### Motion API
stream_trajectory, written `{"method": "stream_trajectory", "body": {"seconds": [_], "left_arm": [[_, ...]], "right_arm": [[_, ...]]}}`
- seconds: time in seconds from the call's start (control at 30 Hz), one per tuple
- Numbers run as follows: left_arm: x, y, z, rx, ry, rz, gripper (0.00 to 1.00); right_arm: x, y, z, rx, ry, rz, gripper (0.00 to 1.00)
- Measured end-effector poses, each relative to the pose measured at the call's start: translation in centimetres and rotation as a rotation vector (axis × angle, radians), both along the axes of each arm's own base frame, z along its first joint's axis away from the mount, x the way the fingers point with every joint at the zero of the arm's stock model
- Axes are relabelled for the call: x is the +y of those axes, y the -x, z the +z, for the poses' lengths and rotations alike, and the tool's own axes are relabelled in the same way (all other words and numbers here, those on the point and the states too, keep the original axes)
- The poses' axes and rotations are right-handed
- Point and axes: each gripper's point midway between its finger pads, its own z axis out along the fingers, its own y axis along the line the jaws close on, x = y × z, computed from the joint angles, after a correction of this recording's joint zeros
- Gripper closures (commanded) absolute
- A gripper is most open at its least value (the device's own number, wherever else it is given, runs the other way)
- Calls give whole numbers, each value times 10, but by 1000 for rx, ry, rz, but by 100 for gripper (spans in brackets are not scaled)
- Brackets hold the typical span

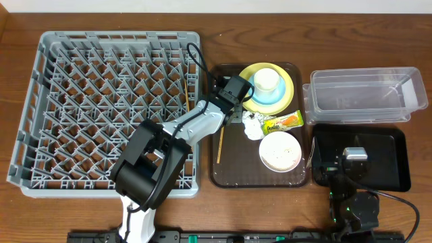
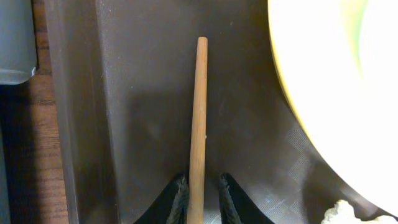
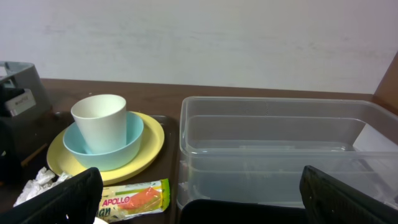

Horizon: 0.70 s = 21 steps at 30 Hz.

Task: Sort waste into correct bins and load items into the dishwasher rack
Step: 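Lower the left gripper onto the second wooden chopstick and grasp it, then carry the second chopstick into the dish rack beside the first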

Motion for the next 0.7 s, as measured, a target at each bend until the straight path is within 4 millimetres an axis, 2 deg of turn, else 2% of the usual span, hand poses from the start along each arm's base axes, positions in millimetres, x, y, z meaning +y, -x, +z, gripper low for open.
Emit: {"method": "stream_trajectory", "body": {"seconds": [0.3, 0.4, 0.47, 0.7], "left_arm": [[0, 0, 0, 5, 5, 0, 81], [0, 0, 0, 6, 7, 1, 90], [-1, 1, 0, 9, 12, -3, 93], [-4, 1, 0, 13, 23, -12, 94]], "right_arm": [[0, 0, 0, 0, 0, 0, 1], [0, 0, 0, 0, 0, 0, 1], [0, 0, 0, 0, 0, 0, 1], [0, 0, 0, 0, 0, 0, 1]]}}
